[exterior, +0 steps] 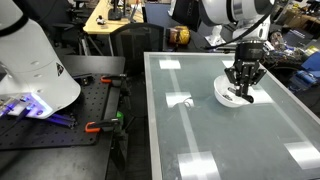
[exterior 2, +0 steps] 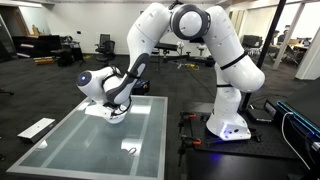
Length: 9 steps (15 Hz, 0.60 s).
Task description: Take the pen out of the bowl and put it on the table
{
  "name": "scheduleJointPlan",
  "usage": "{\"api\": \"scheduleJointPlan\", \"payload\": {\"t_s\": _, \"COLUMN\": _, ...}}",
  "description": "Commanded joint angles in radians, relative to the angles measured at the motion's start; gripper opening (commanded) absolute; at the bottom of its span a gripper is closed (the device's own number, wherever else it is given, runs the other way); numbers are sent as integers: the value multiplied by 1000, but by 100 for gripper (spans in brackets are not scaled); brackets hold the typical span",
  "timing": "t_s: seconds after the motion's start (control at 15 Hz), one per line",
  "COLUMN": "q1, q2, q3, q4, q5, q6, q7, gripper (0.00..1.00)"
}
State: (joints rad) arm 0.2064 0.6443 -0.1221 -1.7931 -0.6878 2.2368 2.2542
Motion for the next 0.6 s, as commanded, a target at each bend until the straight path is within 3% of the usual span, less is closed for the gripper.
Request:
{"api": "scheduleJointPlan", "payload": {"t_s": 0.0, "q1": 47, "q2": -86, "q3": -29, "q4": -54, "q5": -38, "q6": -48, "q7": 72, "gripper": 5}}
{"api": "scheduleJointPlan", "payload": {"t_s": 0.53, "q1": 43, "q2": -248, "q3": 18, "q4": -149, "q5": -173, "q6": -12, "q7": 82, "gripper": 5}}
